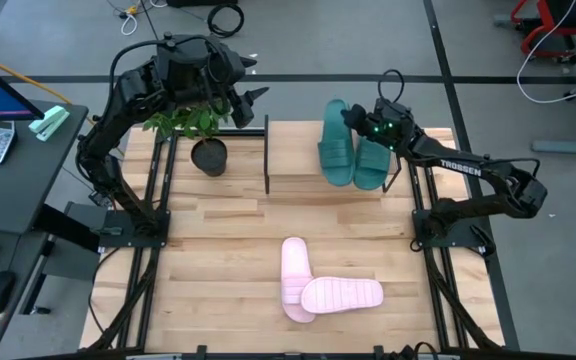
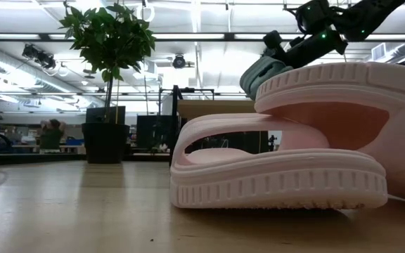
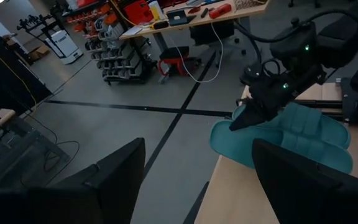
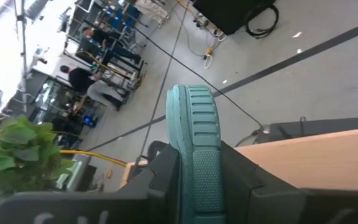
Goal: Pick and place slides into the shelf
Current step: Put the dark green slipper on the shelf
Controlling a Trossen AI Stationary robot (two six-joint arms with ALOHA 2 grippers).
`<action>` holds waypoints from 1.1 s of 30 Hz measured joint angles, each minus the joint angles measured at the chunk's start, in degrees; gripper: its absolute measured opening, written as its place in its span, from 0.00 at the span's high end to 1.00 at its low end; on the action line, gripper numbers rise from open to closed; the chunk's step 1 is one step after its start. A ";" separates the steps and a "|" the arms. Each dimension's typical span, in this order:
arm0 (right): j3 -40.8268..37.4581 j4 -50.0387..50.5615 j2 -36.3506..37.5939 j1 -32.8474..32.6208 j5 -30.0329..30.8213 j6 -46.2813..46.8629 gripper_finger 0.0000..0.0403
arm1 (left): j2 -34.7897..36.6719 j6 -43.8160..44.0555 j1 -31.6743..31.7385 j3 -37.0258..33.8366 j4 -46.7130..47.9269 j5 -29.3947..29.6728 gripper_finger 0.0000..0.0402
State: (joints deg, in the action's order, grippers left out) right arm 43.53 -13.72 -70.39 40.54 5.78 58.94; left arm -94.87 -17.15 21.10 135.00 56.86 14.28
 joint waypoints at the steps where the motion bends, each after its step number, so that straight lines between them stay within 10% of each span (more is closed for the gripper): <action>1: 0.00 0.27 0.00 -0.22 0.30 0.02 0.79 | 0.00 0.00 0.00 0.00 0.00 0.00 0.26; 11: 0.00 2.12 0.00 -0.15 0.73 -0.19 0.78 | 0.00 0.02 0.00 0.00 0.00 -0.02 0.26; 22: 3.38 8.59 0.00 -0.21 -1.23 -3.20 0.36 | 0.00 -0.02 -0.02 0.00 0.05 -0.63 0.26; 33: 19.83 35.97 -0.09 -0.14 3.46 -19.88 0.39 | 0.00 -0.06 0.00 0.00 0.52 -0.63 0.26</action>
State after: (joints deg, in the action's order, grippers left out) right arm 63.36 22.25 -70.48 40.40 9.24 39.06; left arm -94.87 -17.21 21.10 135.00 57.39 13.65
